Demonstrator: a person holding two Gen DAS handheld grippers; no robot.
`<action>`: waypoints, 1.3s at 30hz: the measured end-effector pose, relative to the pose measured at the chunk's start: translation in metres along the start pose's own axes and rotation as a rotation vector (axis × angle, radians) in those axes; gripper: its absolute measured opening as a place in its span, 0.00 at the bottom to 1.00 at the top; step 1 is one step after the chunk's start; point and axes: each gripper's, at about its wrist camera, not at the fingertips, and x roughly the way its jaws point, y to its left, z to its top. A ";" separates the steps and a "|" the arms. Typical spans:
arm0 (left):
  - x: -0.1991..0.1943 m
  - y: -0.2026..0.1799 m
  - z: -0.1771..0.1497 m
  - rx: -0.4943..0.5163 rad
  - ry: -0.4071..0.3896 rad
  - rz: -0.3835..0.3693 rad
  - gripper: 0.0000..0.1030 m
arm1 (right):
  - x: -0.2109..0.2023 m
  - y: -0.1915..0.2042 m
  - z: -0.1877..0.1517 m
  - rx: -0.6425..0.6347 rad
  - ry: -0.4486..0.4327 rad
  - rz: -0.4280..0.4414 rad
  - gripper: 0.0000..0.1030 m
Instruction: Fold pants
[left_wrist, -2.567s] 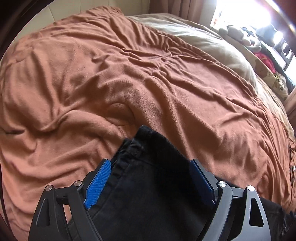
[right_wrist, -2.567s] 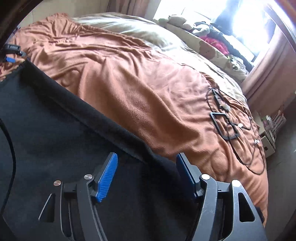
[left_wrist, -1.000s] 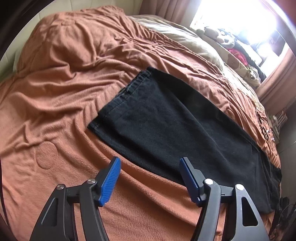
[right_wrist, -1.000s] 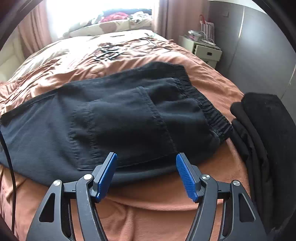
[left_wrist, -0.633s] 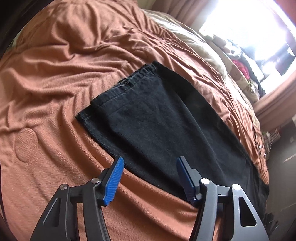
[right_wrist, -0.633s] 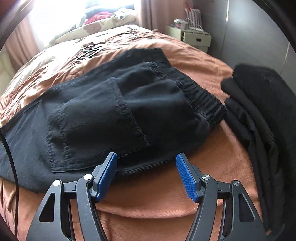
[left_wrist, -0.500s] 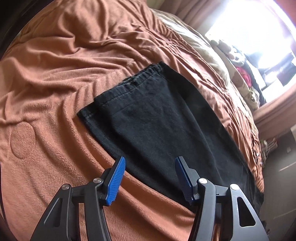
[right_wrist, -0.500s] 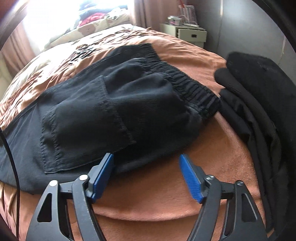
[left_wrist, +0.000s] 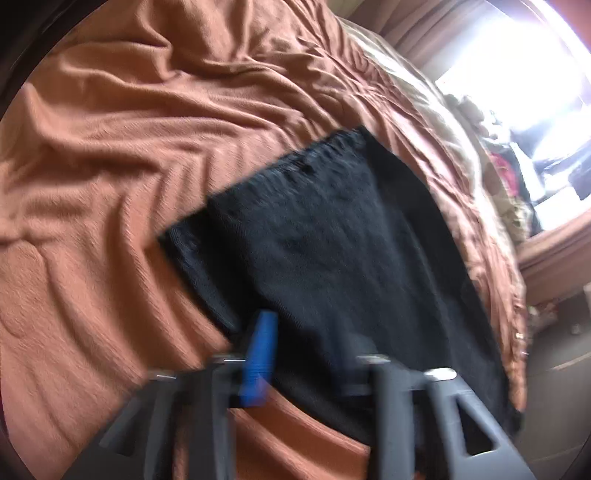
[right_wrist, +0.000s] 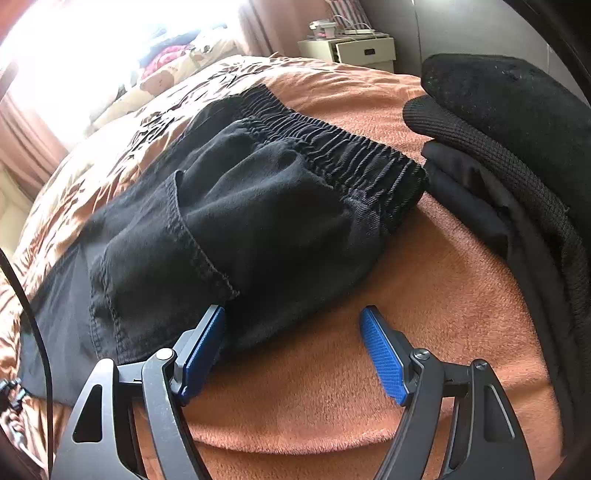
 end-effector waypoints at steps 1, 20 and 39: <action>0.002 0.001 0.001 -0.008 0.007 -0.003 0.02 | 0.000 -0.001 0.001 0.002 0.001 0.004 0.72; -0.016 0.020 -0.008 -0.068 0.075 -0.045 0.34 | -0.020 -0.017 -0.014 0.079 0.021 0.111 0.74; 0.005 0.032 0.020 -0.134 -0.031 -0.095 0.34 | -0.008 -0.064 -0.020 0.375 -0.065 0.296 0.76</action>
